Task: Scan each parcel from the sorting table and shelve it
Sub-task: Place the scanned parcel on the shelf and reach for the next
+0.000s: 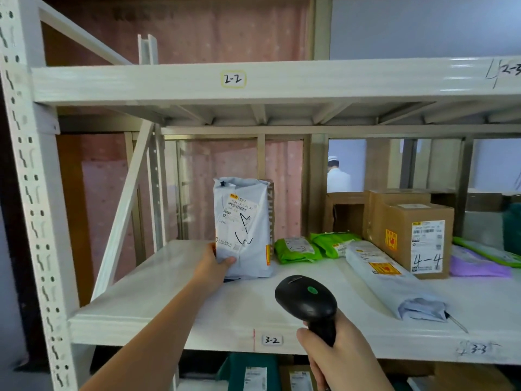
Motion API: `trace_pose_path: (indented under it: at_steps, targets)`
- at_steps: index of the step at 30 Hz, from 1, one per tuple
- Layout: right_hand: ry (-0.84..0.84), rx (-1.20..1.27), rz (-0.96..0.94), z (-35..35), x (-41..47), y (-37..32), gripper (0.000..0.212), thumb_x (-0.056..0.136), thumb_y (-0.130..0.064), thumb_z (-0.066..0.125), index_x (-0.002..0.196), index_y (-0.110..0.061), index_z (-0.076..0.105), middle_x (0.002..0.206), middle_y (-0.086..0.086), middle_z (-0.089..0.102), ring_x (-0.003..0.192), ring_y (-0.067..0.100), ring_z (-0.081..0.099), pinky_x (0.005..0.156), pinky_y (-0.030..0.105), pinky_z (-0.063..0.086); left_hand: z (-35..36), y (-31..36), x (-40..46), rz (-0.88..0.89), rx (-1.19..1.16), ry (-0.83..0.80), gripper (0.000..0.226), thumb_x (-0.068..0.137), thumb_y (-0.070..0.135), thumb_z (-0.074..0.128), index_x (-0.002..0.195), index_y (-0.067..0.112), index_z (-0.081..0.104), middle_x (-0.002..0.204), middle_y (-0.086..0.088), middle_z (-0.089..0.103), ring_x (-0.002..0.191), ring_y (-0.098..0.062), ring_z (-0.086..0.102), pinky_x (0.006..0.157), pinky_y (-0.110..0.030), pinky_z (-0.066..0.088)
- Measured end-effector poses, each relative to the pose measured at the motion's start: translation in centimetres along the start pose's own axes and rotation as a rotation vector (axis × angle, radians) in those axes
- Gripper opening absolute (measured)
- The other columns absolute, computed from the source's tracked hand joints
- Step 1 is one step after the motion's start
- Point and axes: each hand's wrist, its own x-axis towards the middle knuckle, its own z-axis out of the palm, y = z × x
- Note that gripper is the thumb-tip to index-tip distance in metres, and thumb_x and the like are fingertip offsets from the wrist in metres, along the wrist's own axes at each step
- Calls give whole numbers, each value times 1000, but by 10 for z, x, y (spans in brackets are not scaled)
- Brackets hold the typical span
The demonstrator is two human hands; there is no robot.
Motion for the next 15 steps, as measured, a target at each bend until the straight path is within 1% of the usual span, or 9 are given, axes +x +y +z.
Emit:
trace_pose_path:
  at_steps: [3, 5, 6, 8, 10, 12, 15]
  targets:
    - [1, 29, 17, 1, 0, 3, 30, 83, -33, 72, 109, -41, 60, 58, -6, 62, 57, 9, 57, 67, 29, 50, 3, 1, 6, -29, -6, 23, 51, 95, 15, 73, 139, 12, 46, 121, -5, 59, 111, -26, 57, 92, -32, 43]
    - [12, 38, 25, 0, -1, 4, 28, 83, -32, 72, 107, -39, 60, 57, -6, 61, 54, 9, 57, 65, 29, 50, 6, 0, 8, -38, -27, 38, 53, 95, 14, 74, 141, 11, 47, 126, -7, 61, 117, -30, 59, 92, -33, 43]
    - [15, 42, 25, 0, -2, 3, 26, 84, -31, 71, 106, -39, 60, 56, -5, 61, 51, 8, 57, 62, 28, 49, 7, 1, 8, -37, -30, 43, 54, 95, 14, 74, 142, 11, 47, 128, -8, 61, 117, -30, 59, 92, -33, 44]
    - [16, 47, 21, 0, -2, 1, 23, 85, -29, 70, 103, -39, 60, 54, -4, 61, 46, 8, 56, 59, 28, 50, 7, 2, 7, -35, -33, 43, 54, 95, 14, 74, 143, 11, 48, 128, -6, 60, 110, -26, 57, 90, -31, 42]
    - [19, 45, 10, 0, -2, -1, 24, 84, -30, 70, 104, -39, 60, 54, -5, 61, 48, 8, 56, 61, 28, 51, 7, 2, 7, -33, -37, 43, 53, 96, 16, 73, 143, 12, 48, 124, -4, 59, 105, -22, 55, 86, -30, 42]
    - [17, 42, 11, 1, -1, -3, 26, 84, -30, 71, 105, -40, 61, 55, -6, 61, 51, 7, 56, 62, 27, 49, 7, 3, 6, -38, -55, 39, 52, 96, 19, 73, 142, 14, 49, 122, -2, 58, 104, -22, 56, 83, -30, 44]
    - [22, 47, 14, 2, -2, -2, 25, 84, -28, 71, 105, -38, 61, 53, -5, 61, 50, 6, 55, 61, 26, 47, 6, 2, 6, -38, -46, 43, 48, 96, 23, 73, 139, 18, 53, 120, -1, 62, 102, -23, 59, 84, -31, 46]
